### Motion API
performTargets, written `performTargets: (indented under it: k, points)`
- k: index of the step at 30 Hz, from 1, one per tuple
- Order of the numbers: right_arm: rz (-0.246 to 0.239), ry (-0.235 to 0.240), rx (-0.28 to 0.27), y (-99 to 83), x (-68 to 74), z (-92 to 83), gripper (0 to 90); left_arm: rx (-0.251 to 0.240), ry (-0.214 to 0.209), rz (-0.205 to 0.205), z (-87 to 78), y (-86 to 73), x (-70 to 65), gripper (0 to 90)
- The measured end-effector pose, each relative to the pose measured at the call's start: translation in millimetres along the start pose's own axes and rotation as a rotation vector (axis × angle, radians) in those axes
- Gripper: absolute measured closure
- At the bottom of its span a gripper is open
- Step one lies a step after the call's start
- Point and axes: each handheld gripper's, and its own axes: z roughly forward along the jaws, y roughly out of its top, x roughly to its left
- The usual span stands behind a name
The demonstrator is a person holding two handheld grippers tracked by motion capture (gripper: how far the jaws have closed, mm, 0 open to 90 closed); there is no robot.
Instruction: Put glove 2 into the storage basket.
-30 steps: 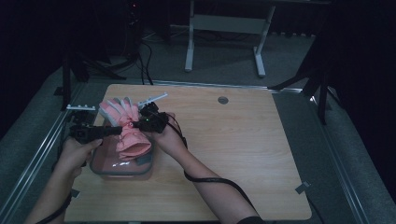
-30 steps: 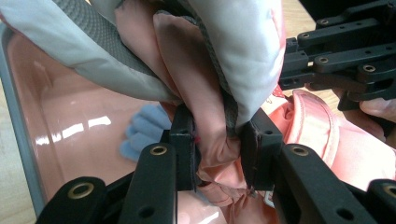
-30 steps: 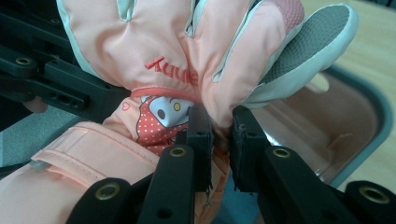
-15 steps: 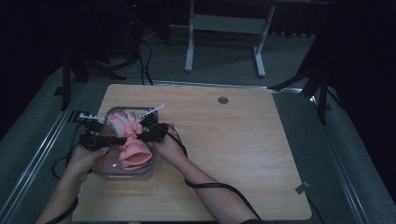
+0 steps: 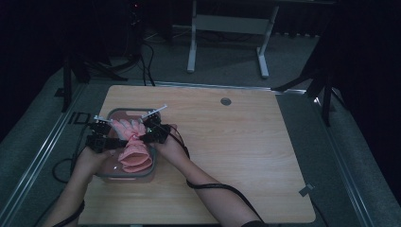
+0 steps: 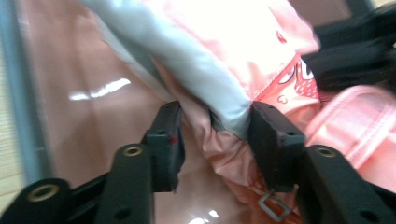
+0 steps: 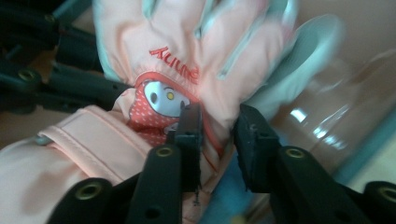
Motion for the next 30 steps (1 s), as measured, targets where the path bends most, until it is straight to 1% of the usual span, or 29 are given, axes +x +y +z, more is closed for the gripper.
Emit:
performTargets:
  k: [1,2,4,5,8,10,12,13,14,15,17,18,19,20,22,24,25,26,27,28,29,30]
  points:
    - [0.009,0.011,-0.020,2.7,-1.7,-4.6,67.3,-0.002,0.002,0.001,-0.2,-0.1,-0.1,53.8]
    - [0.012,0.013,-0.029,4.5,-2.2,-7.7,63.9,-0.004,0.005,0.000,0.0,-0.1,-0.2,52.9]
    - [0.003,0.008,-0.053,8.6,-3.4,-15.3,57.7,-0.026,0.028,0.015,-1.3,-0.3,-0.9,49.1]
    - [0.002,0.019,-0.063,10.0,-5.4,-18.7,50.7,-0.038,0.040,0.021,-2.5,-0.5,-1.0,45.1]
    - [-0.003,0.035,-0.088,10.7,-10.9,-24.8,42.5,-0.091,0.051,0.027,-7.8,-2.2,0.3,37.6]
    - [-0.001,0.051,-0.118,9.7,-15.5,-28.5,32.5,-0.124,0.051,0.035,-10.8,-3.8,1.6,28.4]
    - [-0.014,0.087,-0.098,8.3,-19.9,-30.2,21.0,-0.159,0.051,0.028,-13.6,-5.5,2.7,22.7]
    - [-0.017,0.096,-0.099,7.4,-21.8,-30.8,19.2,-0.174,0.053,0.025,-15.3,-6.2,3.2,18.8]
    - [-0.032,0.094,-0.104,5.8,-23.7,-32.4,18.6,-0.196,0.053,0.029,-18.2,-7.4,3.7,14.5]
    - [-0.036,0.094,-0.113,4.0,-25.9,-35.2,17.6,-0.205,0.049,0.029,-19.9,-8.0,3.8,14.1]
    - [-0.021,0.125,-0.135,1.5,-30.0,-39.6,16.3,-0.231,0.055,0.031,-24.6,-9.8,3.3,13.6]
    - [-0.019,0.129,-0.144,0.3,-32.1,-41.9,16.2,-0.241,0.055,0.033,-27.1,-10.6,2.6,11.4]
    - [-0.019,0.129,-0.144,0.3,-32.1,-41.9,16.2,-0.241,0.055,0.033,-27.1,-10.6,2.6,9.3]
    - [-0.020,0.134,-0.152,-1.1,-34.0,-45.0,15.7,-0.258,0.040,0.031,-30.1,-11.6,1.3,9.3]
    - [-0.023,0.139,-0.160,-4.0,-36.6,-50.6,15.4,-0.280,0.029,0.031,-33.8,-12.4,-1.6,9.1]
    - [-0.039,0.133,-0.164,-6.4,-37.8,-55.1,15.1,-0.310,0.007,0.045,-38.4,-12.7,-8.3,7.8]
    - [-0.047,0.131,-0.166,-7.3,-38.3,-56.4,15.1,-0.319,0.002,0.065,-40.9,-12.4,-13.5,7.8]
    - [-0.056,0.137,-0.163,-8.7,-39.2,-58.7,14.6,-0.325,0.001,0.072,-41.8,-12.1,-16.9,7.8]
    - [-0.063,0.130,-0.167,-10.6,-40.4,-61.8,14.4,-0.329,-0.007,0.081,-43.0,-11.7,-21.1,7.8]
    - [-0.062,0.136,-0.169,-11.6,-41.3,-63.7,14.3,-0.331,-0.015,0.093,-44.3,-11.2,-25.7,7.8]
    - [-0.062,0.136,-0.169,-11.6,-41.3,-63.7,14.3,-0.346,-0.020,0.111,-45.7,-10.7,-32.1,7.8]
    - [-0.059,0.139,-0.183,-13.6,-43.0,-67.6,14.2,-0.349,-0.022,0.120,-46.5,-10.3,-35.7,7.8]
